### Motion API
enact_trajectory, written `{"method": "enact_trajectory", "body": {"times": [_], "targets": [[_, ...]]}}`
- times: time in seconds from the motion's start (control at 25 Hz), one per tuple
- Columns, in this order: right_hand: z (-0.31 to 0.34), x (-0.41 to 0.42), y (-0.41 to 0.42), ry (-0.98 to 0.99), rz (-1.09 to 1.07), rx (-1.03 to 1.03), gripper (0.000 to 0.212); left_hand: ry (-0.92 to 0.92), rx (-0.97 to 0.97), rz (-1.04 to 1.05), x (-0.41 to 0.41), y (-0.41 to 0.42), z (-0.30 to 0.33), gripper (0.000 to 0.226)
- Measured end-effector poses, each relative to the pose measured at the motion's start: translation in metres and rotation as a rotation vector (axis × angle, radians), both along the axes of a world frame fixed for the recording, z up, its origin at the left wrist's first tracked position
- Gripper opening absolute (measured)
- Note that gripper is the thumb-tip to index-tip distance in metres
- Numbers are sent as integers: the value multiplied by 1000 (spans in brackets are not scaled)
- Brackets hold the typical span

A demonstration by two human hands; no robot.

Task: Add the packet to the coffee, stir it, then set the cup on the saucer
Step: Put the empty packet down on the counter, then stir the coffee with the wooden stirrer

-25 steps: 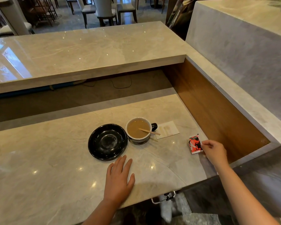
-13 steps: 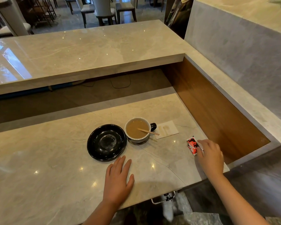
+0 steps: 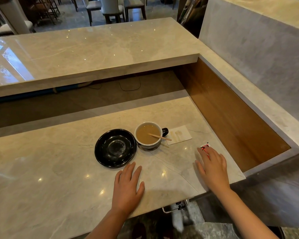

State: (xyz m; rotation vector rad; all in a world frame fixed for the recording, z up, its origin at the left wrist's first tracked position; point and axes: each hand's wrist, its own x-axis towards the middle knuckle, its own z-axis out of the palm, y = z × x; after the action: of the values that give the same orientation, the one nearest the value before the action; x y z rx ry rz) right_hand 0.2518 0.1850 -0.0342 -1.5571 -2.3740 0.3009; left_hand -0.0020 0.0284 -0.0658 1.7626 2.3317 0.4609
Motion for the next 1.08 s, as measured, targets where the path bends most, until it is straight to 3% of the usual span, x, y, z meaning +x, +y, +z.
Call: {"method": "enact_trajectory", "body": {"times": [0.2, 0.36, 0.44, 0.52, 0.68, 0.88, 1.08], "targets": [[34, -63, -2, 188, 163, 84, 53, 18, 6, -12, -1, 0, -1, 52], [45, -100, 7, 33, 257, 115, 58, 26, 29, -28, 0, -1, -1, 52], [46, -110, 14, -26, 250, 71, 47, 27, 45, -36, -1, -2, -1, 52], [48, -116, 18, -23, 239, 67, 22, 22, 47, -35, -1, -2, -2, 53], [55, -123, 16, 253, 232, 82, 6, 18, 41, -19, -1, -1, -3, 54], [69, -146, 27, 664, 47, -294, 9, 13, 25, -7, -2, -2, -3, 53], [73, -154, 36, 689, 132, -350, 17, 6, 0, 0, -2, -1, -4, 53]]}}
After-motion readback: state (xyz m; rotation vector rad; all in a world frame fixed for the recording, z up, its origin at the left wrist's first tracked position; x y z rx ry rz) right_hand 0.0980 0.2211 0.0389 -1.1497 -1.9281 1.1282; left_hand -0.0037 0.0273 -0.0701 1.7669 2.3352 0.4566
